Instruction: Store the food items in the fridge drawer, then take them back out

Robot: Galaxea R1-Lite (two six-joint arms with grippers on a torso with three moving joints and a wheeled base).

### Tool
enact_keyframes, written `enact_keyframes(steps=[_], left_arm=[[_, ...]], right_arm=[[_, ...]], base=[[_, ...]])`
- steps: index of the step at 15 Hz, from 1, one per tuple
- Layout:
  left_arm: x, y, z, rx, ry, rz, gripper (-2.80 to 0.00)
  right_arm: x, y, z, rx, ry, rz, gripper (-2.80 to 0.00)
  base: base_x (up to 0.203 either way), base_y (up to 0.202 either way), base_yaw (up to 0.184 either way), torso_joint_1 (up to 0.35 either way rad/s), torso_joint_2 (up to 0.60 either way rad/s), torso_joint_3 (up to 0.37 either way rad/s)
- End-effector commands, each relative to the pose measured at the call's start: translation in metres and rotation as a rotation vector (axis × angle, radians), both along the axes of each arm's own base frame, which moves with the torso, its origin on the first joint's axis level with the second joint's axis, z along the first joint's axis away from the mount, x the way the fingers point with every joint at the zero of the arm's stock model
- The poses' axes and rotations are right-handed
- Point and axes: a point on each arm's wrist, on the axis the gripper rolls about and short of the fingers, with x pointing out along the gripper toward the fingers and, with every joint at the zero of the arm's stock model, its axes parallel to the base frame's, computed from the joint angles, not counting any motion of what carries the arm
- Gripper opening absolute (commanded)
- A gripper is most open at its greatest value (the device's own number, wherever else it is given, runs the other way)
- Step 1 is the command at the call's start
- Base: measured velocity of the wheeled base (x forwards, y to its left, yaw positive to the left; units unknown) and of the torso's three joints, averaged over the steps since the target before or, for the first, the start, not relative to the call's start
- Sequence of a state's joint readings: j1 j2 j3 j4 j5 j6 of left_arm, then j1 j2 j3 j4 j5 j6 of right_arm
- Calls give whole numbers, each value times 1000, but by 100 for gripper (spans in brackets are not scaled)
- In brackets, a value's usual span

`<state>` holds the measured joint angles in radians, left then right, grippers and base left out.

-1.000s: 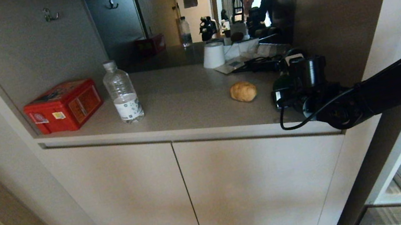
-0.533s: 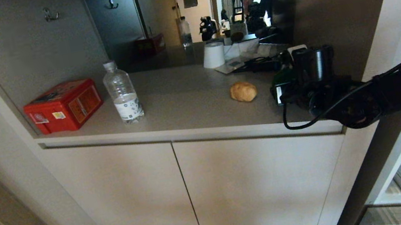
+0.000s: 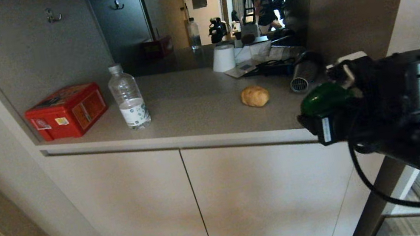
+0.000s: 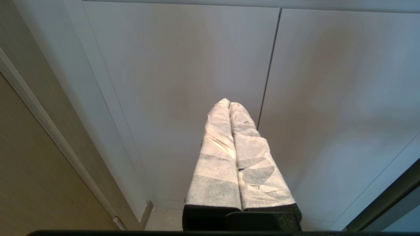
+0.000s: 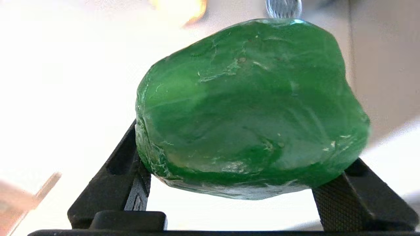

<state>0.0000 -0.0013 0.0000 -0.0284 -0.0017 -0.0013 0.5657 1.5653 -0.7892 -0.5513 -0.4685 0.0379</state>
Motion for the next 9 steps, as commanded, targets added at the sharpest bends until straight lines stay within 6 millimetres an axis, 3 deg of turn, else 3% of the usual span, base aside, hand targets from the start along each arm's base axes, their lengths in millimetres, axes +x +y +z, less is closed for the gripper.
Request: enact_keyframes(steps=[1,5,9], left_arm=[[1,0,-3,0,10,0,-280],[1,0,-3,0,10,0,-280],[1,0,-3,0,10,0,-280]], right_arm=[[-63,-32,14,50,-73,33,-280],[-121,-69,-2,56,-77,48,-280],[-152,-94,-22,49,56,-21,-280]], base=[[0,0,0,0,0,0],[0,0,0,0,0,0],[0,0,0,0,0,0]])
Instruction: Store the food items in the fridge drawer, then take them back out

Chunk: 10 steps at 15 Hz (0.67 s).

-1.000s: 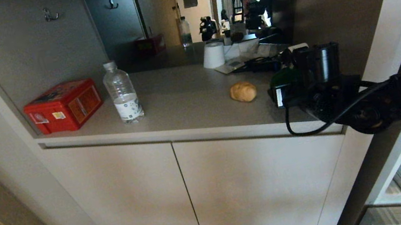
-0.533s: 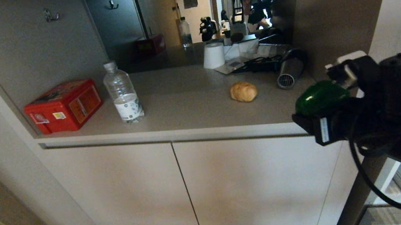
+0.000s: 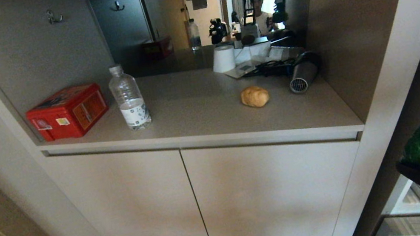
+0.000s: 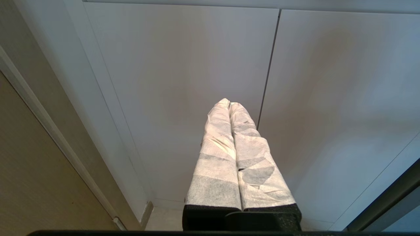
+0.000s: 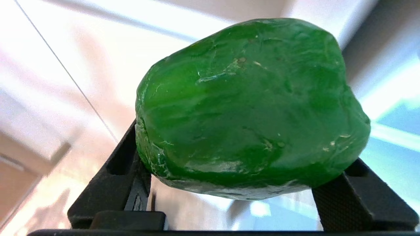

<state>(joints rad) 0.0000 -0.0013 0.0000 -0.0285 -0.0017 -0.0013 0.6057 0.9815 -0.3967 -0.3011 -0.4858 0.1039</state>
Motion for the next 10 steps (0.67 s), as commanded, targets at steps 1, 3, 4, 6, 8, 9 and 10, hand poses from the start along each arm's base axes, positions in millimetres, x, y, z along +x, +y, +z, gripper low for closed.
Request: enact_keyframes(steps=[1,3,4,6,8,9,10], left_arm=[[1,0,-3,0,10,-1,-280],[1,0,-3,0,10,0,-280],[1,0,-3,0,10,0,-280],[1,0,-3,0,10,0,-280],[1,0,-3,0,10,0,-280],[1,0,-3,0,10,0,-280],[1,0,-3,0,10,0,-280]], right_arm=[[-20,-21,-4,24,25,-90,-280],[-22,-32,-8,23,48,-206,-280],[-23,-39,-8,25,49,-279,-280],[-26,-50,-10,16,59,-409,-280],[-32,-65,-14,-32,115,-643,-280],[-35,-70,-18,-62,161,-742,-280],[-39,-74,-23,-100,239,-825,-280]], base=[[0,0,0,0,0,0],[0,0,0,0,0,0],[0,0,0,0,0,0],[0,0,0,0,0,0],[0,0,0,0,0,0],[0,0,0,0,0,0],[0,0,0,0,0,0]])
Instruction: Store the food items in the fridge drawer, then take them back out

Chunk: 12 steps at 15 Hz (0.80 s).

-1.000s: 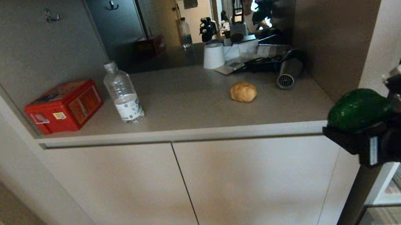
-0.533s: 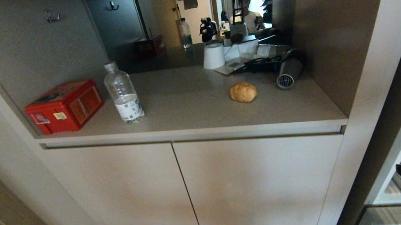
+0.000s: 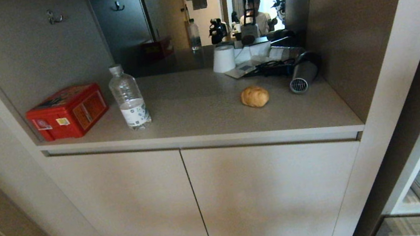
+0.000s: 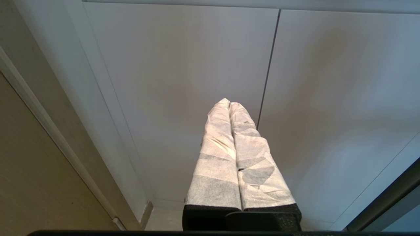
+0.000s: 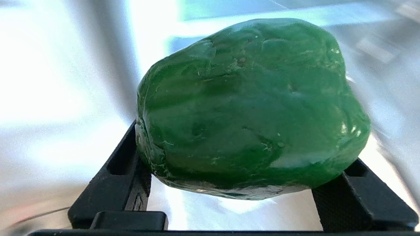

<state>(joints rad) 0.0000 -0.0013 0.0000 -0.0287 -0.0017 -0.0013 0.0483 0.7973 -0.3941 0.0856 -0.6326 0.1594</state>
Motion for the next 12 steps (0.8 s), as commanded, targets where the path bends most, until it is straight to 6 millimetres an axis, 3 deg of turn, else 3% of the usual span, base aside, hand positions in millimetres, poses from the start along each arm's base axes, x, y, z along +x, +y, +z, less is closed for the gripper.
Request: enact_keyframes(steps=[1,6,9,12], left_arm=[[1,0,-3,0,10,0,-280],[1,0,-3,0,10,0,-280],[1,0,-3,0,10,0,-280],[1,0,-3,0,10,0,-280]], right_arm=[[-9,-10,-8,-20,156,-177,-280],[28,-27,-12,9,332,-320,-280],[44,-53,-11,61,319,-477,-280],[48,-71,-19,153,275,-508,-280]], base=[[0,0,0,0,0,0],[0,0,0,0,0,0],[0,0,0,0,0,0],[0,0,0,0,0,0]])
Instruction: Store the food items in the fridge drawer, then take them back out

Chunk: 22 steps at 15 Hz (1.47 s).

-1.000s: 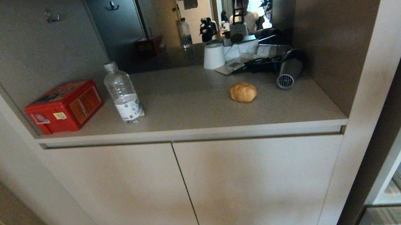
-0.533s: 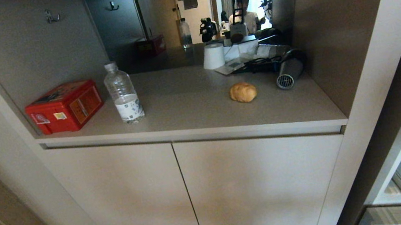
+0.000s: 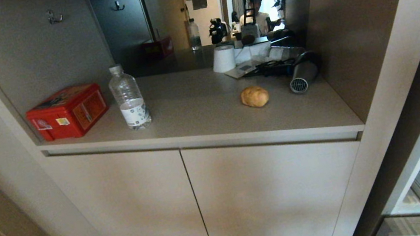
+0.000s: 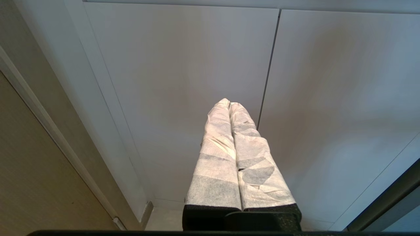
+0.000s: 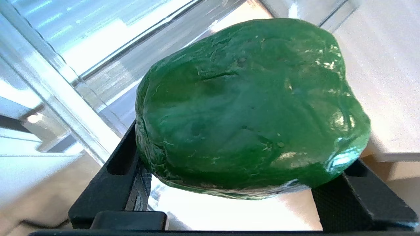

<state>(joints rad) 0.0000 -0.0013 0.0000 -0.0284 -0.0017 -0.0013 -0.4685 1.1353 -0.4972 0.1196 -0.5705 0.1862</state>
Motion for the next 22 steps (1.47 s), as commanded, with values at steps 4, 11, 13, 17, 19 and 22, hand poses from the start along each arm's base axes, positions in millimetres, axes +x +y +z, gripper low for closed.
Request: enact_keyframes(steps=[4,11,13,17,19,22], left_arm=[[1,0,-3,0,10,0,-280],[1,0,-3,0,10,0,-280],[1,0,-3,0,10,0,-280],[1,0,-3,0,10,0,-280],[1,0,-3,0,10,0,-280],[1,0,-3,0,10,0,-280]], right_arm=[[5,-31,-16,168,-103,-4,-280],[18,-68,-48,258,-167,-22,-280],[21,-82,-58,297,-198,-11,-280],[25,-101,-70,316,-249,-11,-280],[27,-113,-75,309,-255,-34,-280],[31,-133,-86,295,-264,-63,-280]], base=[[0,0,0,0,0,0],[0,0,0,0,0,0],[0,0,0,0,0,0],[0,0,0,0,0,0],[0,0,0,0,0,0],[0,0,0,0,0,0]])
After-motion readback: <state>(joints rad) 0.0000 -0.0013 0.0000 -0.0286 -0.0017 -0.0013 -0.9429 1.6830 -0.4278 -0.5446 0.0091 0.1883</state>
